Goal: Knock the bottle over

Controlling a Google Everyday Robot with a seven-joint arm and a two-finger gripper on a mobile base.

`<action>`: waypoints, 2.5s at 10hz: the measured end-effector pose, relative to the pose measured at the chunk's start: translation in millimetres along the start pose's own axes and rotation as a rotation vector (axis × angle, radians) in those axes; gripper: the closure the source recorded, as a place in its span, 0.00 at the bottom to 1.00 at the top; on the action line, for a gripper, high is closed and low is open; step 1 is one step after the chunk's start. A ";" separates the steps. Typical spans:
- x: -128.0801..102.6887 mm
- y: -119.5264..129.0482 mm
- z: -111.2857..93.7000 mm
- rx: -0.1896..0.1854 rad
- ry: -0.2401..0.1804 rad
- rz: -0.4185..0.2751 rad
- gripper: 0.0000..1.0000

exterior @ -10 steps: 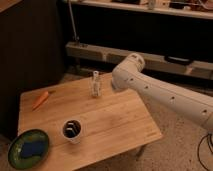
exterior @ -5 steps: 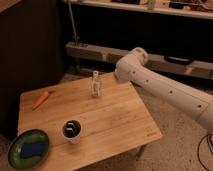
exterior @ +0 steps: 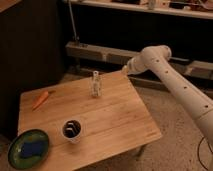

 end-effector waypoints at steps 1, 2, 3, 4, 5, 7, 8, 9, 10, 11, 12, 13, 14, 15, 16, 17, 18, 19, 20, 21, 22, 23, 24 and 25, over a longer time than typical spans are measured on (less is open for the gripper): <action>-2.2 -16.4 10.7 0.022 -0.009 -0.053 0.96; -3.4 -26.0 18.5 0.038 -0.009 -0.092 0.96; -3.6 -30.6 25.0 0.048 -0.006 -0.119 0.96; -2.2 -34.3 31.7 0.057 0.005 -0.152 0.96; 0.1 -39.2 39.8 0.055 0.013 -0.192 0.96; 5.8 -51.7 57.8 0.044 0.029 -0.266 0.96; 9.0 -53.9 66.5 0.041 0.038 -0.287 0.96; 13.0 -59.2 72.1 0.044 0.047 -0.304 0.96; 19.0 -68.5 82.6 0.041 0.064 -0.355 0.96; 23.4 -70.9 86.5 0.030 0.077 -0.388 0.96; 28.2 -74.5 91.1 0.019 0.092 -0.420 0.96; 34.5 -78.2 93.4 0.000 0.111 -0.459 0.96; 38.7 -75.3 91.7 -0.026 0.126 -0.487 0.96; 43.1 -74.3 90.4 -0.049 0.142 -0.518 0.96; 47.9 -74.8 90.5 -0.064 0.155 -0.543 0.96; 53.0 -71.4 88.5 -0.078 0.171 -0.567 0.96; 56.8 -65.5 86.8 -0.095 0.181 -0.593 0.96; 59.7 -61.3 86.9 -0.103 0.186 -0.608 0.96; 63.3 -56.9 90.7 -0.098 0.192 -0.617 0.96; 65.2 -54.9 95.9 -0.076 0.194 -0.624 0.96; 65.8 -54.2 100.2 -0.050 0.196 -0.630 0.96; 65.4 -56.4 106.4 0.001 0.197 -0.641 0.96; 64.3 -64.0 110.2 0.082 0.193 -0.662 0.96; 61.3 -72.9 110.3 0.178 0.178 -0.688 0.96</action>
